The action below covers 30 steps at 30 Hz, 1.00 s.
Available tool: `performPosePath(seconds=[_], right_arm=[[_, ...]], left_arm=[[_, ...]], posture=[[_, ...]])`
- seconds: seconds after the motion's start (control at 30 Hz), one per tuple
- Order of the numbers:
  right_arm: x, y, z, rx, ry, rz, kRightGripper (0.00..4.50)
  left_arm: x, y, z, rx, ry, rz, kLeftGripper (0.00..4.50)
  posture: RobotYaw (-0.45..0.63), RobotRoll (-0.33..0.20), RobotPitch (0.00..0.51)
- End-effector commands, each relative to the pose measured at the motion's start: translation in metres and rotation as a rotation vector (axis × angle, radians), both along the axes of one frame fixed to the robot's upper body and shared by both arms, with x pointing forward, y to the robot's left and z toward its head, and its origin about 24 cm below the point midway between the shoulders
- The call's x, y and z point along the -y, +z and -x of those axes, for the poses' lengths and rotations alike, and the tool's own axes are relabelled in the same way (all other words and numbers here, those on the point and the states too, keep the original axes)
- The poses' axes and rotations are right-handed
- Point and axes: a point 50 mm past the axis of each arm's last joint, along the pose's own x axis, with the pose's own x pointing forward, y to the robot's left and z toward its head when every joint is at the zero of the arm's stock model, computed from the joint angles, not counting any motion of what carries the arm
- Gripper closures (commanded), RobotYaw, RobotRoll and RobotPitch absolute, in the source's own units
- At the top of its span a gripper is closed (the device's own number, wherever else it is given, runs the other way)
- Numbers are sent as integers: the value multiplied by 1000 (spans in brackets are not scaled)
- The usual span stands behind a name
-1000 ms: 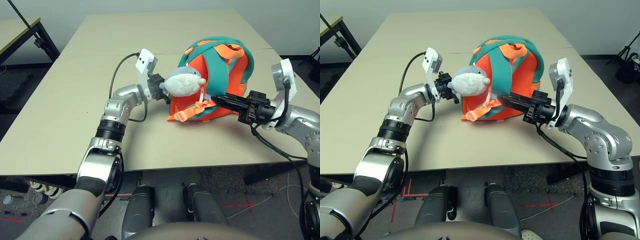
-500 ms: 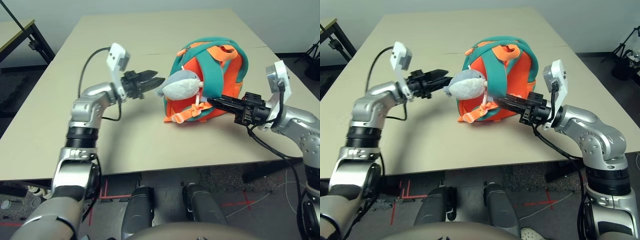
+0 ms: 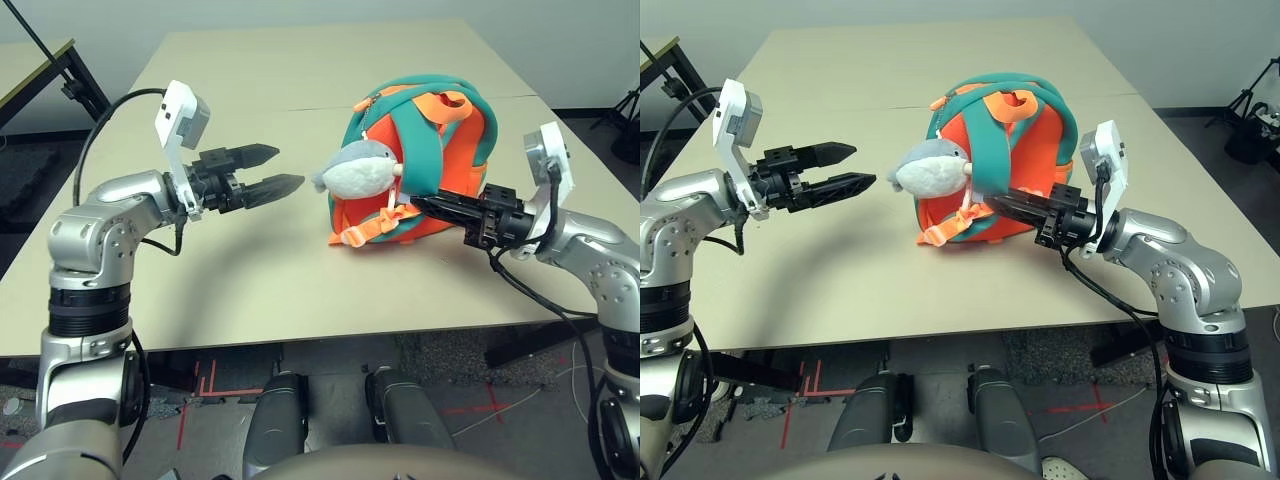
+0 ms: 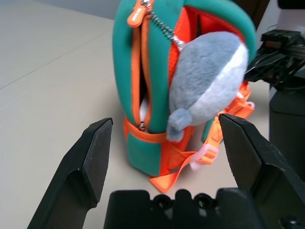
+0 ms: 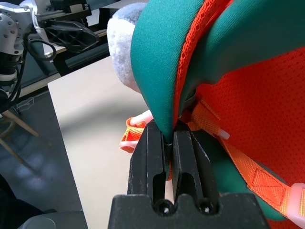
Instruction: Put the pencil case into the backpack and zip it.
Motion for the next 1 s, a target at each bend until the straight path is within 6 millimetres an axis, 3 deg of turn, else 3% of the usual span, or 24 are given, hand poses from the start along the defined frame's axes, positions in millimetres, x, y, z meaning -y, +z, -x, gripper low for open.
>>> performPosePath(seconds=[0.03, 0.3, 0.7, 0.8, 1.0], right_arm=[[-9, 4, 1, 27, 65, -17, 4500], [-7, 5, 2, 36, 50, -14, 4500], [-3, 5, 5, 50, 18, -12, 4500], [-3, 5, 6, 52, 13, -12, 4500], [-3, 4, 6, 51, 14, -10, 4500]], left_arm=[[11, 10, 1, 31, -46, 4, 38], [37, 10, -13, 45, -127, 17, 38], [73, -15, -33, -28, -281, -51, 38], [75, -17, -33, -38, -297, -56, 668], [75, -17, -29, -44, -320, -58, 2898]], posture=[[-82, 0, 66], [-109, 0, 63], [-146, 0, 56], [-150, 0, 54], [-141, 0, 54]])
